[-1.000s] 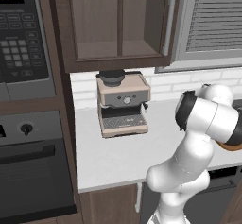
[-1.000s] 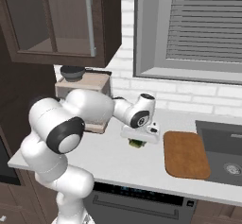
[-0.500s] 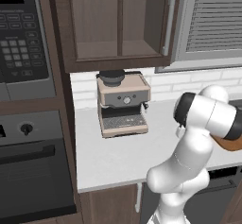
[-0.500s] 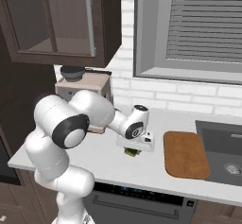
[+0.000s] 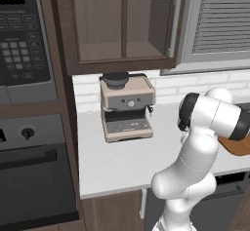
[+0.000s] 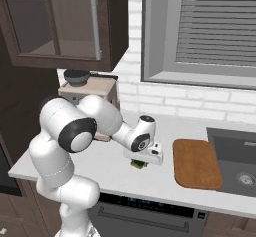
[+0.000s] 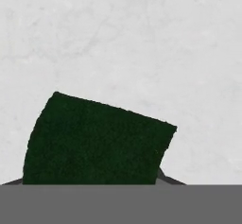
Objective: Pick up the sponge from the counter and clean the cutting board by briefly scrubbing or pressing down on the cutting board. Once finished, release the sponge.
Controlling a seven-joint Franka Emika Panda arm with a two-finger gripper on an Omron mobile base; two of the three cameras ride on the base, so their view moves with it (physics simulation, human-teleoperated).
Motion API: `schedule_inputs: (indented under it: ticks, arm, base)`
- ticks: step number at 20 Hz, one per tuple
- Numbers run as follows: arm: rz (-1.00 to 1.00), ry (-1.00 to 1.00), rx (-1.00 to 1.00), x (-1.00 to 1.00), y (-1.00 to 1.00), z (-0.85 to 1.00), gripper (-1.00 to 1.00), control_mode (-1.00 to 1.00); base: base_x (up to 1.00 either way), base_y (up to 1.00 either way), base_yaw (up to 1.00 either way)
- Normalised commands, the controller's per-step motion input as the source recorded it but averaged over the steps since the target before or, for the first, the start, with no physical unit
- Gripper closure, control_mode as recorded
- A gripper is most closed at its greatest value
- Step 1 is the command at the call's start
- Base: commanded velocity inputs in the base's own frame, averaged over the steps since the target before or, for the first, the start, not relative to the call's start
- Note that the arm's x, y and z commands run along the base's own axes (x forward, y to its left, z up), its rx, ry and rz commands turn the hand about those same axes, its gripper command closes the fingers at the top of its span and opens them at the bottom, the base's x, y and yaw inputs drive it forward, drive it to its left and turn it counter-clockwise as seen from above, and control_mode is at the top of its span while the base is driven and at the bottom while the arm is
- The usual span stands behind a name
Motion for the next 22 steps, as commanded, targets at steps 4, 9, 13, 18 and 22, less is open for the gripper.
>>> schedule_inputs:
  ticks: [4, 9, 13, 18, 22]
  arm:
    - [-0.04, 0.0, 0.0, -0.01, 0.01, -0.05, -1.0, -1.0]
    - [-0.01, 0.0, 0.0, -0.01, 0.01, 0.03, -1.0, -1.0]
    - [0.0, 0.0, 0.0, -0.13, 0.01, 0.16, -1.0, -1.0]
    - [-0.02, -0.01, -0.04, -0.26, 0.07, 0.18, -1.0, -1.0]
    - [0.0, -0.12, -0.25, -0.67, 0.0, -0.62, -1.0, -1.0]
  base:
    - [0.0, 0.0, 0.0]
    - [0.0, 0.0, 0.0]
    - [0.0, 0.0, 0.0]
    - [0.0, 0.0, 0.0]
    - [0.0, 0.0, 0.0]
